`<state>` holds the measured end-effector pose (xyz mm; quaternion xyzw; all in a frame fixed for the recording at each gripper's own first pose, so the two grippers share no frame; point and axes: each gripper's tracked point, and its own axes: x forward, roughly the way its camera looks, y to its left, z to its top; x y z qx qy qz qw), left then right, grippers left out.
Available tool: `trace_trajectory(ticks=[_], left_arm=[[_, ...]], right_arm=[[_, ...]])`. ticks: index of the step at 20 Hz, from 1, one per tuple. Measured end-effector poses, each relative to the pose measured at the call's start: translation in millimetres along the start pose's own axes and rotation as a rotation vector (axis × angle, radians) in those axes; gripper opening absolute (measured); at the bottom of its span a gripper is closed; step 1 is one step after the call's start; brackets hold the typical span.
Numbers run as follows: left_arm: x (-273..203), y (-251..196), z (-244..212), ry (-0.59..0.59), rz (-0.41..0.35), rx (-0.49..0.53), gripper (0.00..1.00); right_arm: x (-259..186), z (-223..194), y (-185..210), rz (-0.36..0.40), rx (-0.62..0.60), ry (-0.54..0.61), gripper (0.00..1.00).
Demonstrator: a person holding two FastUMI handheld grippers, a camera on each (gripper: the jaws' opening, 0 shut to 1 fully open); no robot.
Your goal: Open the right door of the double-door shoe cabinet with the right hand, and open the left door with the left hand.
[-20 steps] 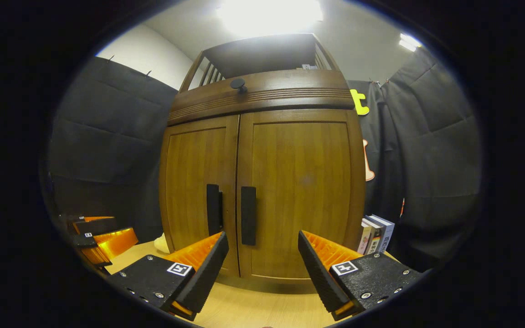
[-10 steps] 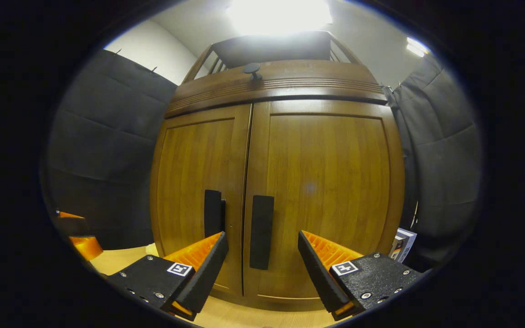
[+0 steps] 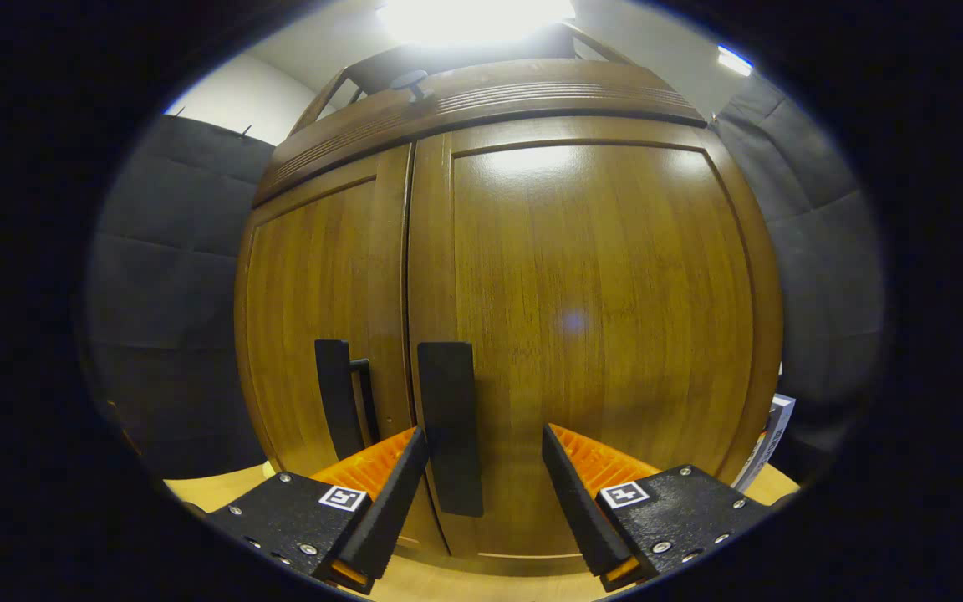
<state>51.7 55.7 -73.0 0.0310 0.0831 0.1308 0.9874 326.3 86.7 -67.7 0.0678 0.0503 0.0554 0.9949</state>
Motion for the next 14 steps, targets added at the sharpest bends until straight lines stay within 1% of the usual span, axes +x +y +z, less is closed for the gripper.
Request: trace_trajectory(ticks=[1,2,3,4,5,7,8,9,10,11,12,13,14], left_arm=[[1,0,0,0.001,0.001,-0.007,1.0],[0,1,0,0.005,0.001,-0.011,1.0],[0,1,0,0.009,0.002,-0.015,0.95],[-1,1,-2,0.015,0.002,-0.017,1.0],[-1,1,-2,0.019,0.001,-0.018,0.95],[-1,0,-3,0.023,-0.003,-0.022,0.95],[0,0,-3,0.025,-0.006,-0.025,1.0],[0,0,-3,0.028,-0.009,-0.028,1.0],[-1,-2,-4,0.03,-0.013,-0.032,0.95],[0,-3,-5,0.029,-0.018,-0.04,0.95],[1,-4,-6,0.03,-0.025,-0.051,1.0],[1,-5,-7,0.032,-0.033,-0.063,0.95],[2,-6,-9,0.035,-0.042,-0.072,0.95]], right_arm=[[2,0,2,0.007,0.005,0.001,0.83],[6,0,3,0.009,0.003,0.0,0.76],[10,0,5,0.016,0.006,0.006,0.7],[13,-3,7,0.026,0.015,0.014,0.66],[15,-4,11,0.043,0.033,0.02,0.63],[18,-6,18,0.069,0.07,0.034,0.48],[19,-5,17,0.067,0.076,0.034,0.39],[19,-6,17,0.065,0.07,0.034,0.38],[18,-7,18,0.062,0.052,0.028,0.35],[16,-7,18,0.06,0.027,0.021,0.31],[17,-6,19,0.062,0.013,0.018,0.29],[16,-7,19,0.072,0.018,0.025,0.27],[13,-8,19,0.087,0.028,0.032,0.22]])
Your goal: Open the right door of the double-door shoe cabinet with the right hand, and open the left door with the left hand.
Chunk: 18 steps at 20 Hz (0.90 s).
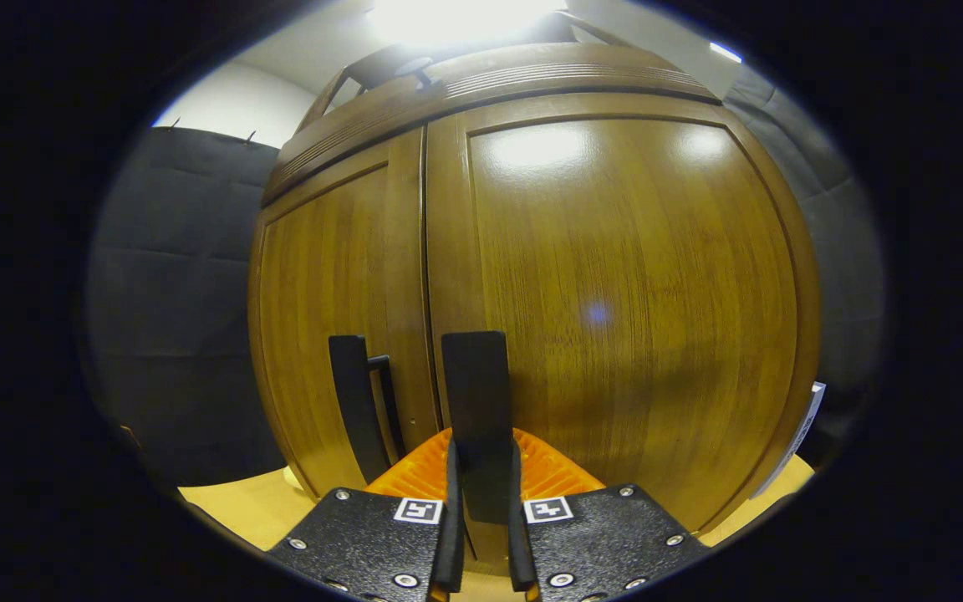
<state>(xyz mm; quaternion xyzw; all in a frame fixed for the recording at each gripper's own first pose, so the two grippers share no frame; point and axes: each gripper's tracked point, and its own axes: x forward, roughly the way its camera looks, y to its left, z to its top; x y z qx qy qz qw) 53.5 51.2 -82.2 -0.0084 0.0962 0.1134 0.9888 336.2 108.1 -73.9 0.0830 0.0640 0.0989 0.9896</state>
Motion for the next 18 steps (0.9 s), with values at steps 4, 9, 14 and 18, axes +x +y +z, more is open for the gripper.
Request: trace_trajectory(ticks=[4,9,14,18], left_arm=[[5,-2,0,0.004,-0.026,-0.01,1.0],[9,-5,0,0.005,-0.071,-0.02,1.0],[11,-9,-2,0.033,-0.109,-0.043,1.0],[14,-8,0,0.036,-0.127,-0.052,1.0]], right_arm=[[-19,1,5,0.045,0.005,-0.001,0.19],[-53,3,8,0.09,0.02,-0.026,0.18],[-95,2,7,0.145,0.027,-0.023,0.17],[-126,3,-1,0.184,0.029,-0.022,0.19]])
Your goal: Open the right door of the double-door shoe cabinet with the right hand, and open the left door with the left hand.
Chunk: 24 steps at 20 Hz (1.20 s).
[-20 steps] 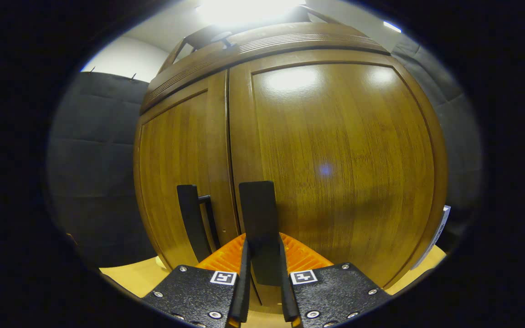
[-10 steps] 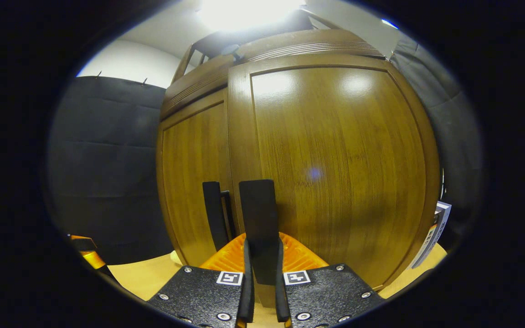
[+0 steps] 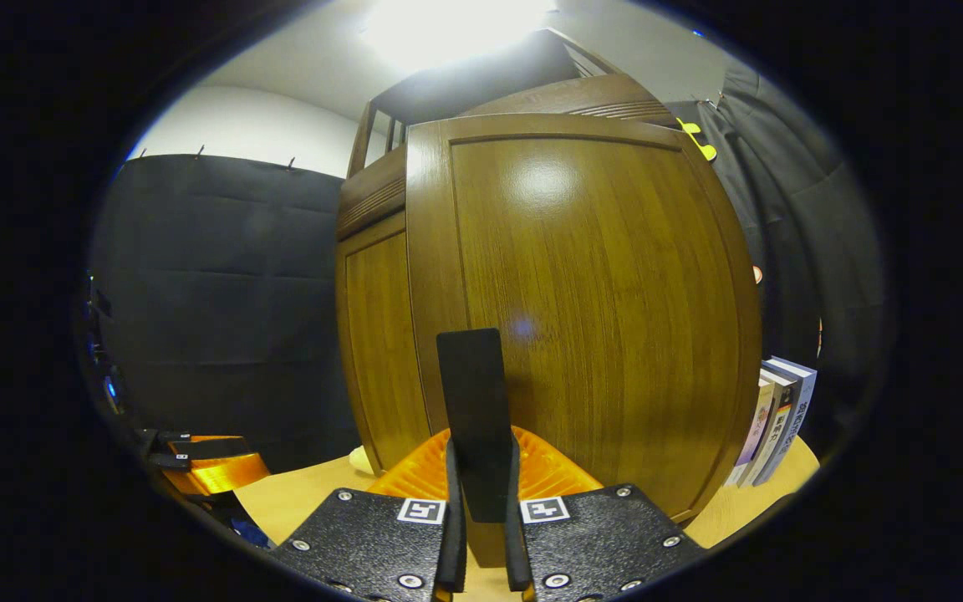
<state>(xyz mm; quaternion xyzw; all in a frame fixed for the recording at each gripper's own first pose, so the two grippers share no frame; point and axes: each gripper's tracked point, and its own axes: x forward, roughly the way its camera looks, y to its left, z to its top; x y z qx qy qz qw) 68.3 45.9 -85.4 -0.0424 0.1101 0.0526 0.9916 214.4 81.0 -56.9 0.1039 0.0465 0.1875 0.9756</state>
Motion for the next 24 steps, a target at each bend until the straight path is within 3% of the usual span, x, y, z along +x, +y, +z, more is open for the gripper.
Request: trace_trajectory(ticks=[8,9,11,12,16,17,18,23,24], left_arm=[[3,-2,0,0.021,-0.024,0.002,1.0],[3,-2,1,0.022,-0.028,0.002,0.95],[5,-3,2,0.025,-0.041,0.002,0.95],[5,-4,1,0.025,-0.048,0.003,1.0],[8,-8,-3,0.03,-0.075,-0.009,1.0],[10,-9,-4,0.032,-0.084,-0.009,0.95],[10,-9,-5,0.035,-0.09,-0.006,1.0],[10,-15,-10,0.056,-0.116,0.008,1.0],[9,-16,-12,0.063,-0.123,0.008,0.95]], right_arm=[[-59,3,-13,0.035,0.002,-0.013,0.19],[-63,7,-15,0.031,-0.004,-0.015,0.19],[-79,7,-23,0.014,-0.027,-0.012,0.18],[-89,7,-30,0.003,-0.038,-0.011,0.18],[-114,11,-48,-0.021,-0.032,-0.013,0.18],[-121,12,-54,-0.03,-0.031,-0.014,0.18],[-128,13,-61,-0.042,-0.034,-0.018,0.18],[-154,19,-91,-0.081,-0.021,-0.032,0.18],[-159,20,-98,-0.087,-0.014,-0.036,0.16]])
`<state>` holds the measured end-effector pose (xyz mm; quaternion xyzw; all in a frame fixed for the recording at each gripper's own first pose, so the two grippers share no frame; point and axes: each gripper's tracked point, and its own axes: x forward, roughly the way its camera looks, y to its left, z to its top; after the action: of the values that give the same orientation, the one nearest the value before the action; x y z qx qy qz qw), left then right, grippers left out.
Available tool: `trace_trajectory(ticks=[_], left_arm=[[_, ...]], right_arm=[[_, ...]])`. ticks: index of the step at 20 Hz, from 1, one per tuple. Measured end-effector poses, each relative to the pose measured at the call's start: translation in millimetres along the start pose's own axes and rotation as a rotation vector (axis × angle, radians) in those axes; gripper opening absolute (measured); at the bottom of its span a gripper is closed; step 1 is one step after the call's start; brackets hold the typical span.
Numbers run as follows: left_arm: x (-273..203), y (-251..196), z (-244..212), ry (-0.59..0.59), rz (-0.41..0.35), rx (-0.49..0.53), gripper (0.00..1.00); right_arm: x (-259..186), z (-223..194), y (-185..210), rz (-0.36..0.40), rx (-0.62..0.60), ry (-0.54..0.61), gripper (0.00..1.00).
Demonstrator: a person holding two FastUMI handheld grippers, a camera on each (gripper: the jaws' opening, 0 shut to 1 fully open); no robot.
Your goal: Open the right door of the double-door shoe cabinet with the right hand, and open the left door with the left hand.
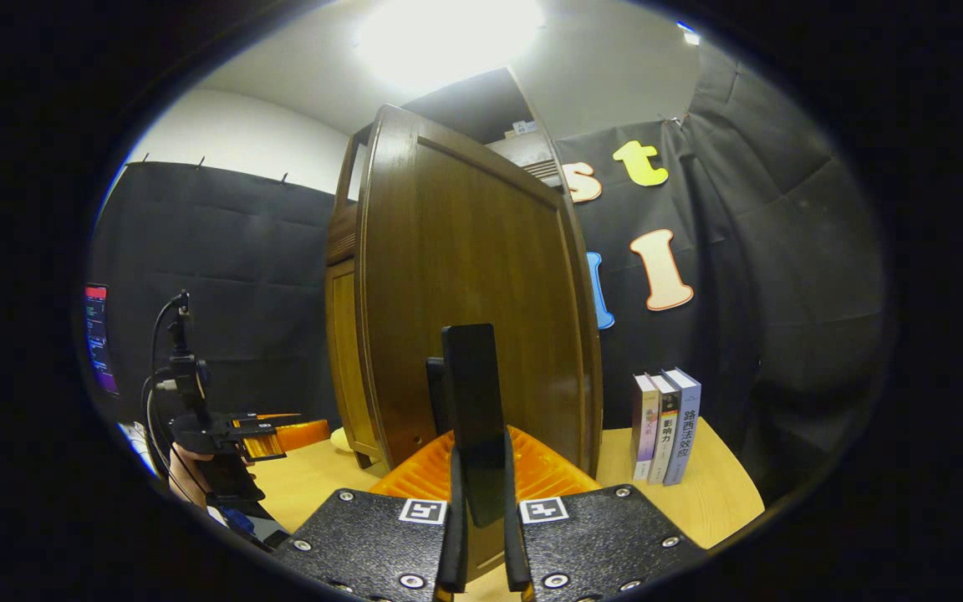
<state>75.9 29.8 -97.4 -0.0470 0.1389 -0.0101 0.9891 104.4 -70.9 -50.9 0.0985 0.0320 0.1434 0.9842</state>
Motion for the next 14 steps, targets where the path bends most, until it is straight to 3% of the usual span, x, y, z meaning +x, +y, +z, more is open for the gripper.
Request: trace_trajectory(ticks=[1,2,3,4,7,8,10,11,13,14], left_arm=[[0,-2,-2,0.008,-0.003,0.001,1.0],[-2,-2,-3,0.014,-0.003,0.004,0.95],[-1,-1,-4,0.019,0.003,0.009,1.0],[-1,1,-5,0.024,0.009,0.015,0.89],[1,1,-6,0.025,0.015,0.032,0.9],[3,2,-6,0.021,0.015,0.04,0.96],[5,2,-7,0.021,0.017,0.053,0.95],[5,1,-8,0.024,0.016,0.058,1.0],[5,0,-9,0.032,0.008,0.067,0.89],[4,0,-10,0.037,0.004,0.076,0.89]], right_arm=[[-3,1,-7,-0.008,0.001,-0.004,0.17],[-8,1,-16,-0.018,-0.001,-0.008,0.17],[-10,3,-26,-0.032,0.0,-0.012,0.17],[-14,4,-36,-0.047,-0.002,-0.018,0.17],[-23,8,-70,-0.1,0.006,-0.034,0.15],[-26,10,-82,-0.115,0.018,-0.037,0.13],[-27,11,-91,-0.095,0.06,-0.041,0.1],[-27,10,-88,-0.07,0.083,-0.041,0.09],[-28,12,-91,-0.062,0.076,-0.044,0.12],[-29,11,-92,-0.062,0.065,-0.041,0.12]])
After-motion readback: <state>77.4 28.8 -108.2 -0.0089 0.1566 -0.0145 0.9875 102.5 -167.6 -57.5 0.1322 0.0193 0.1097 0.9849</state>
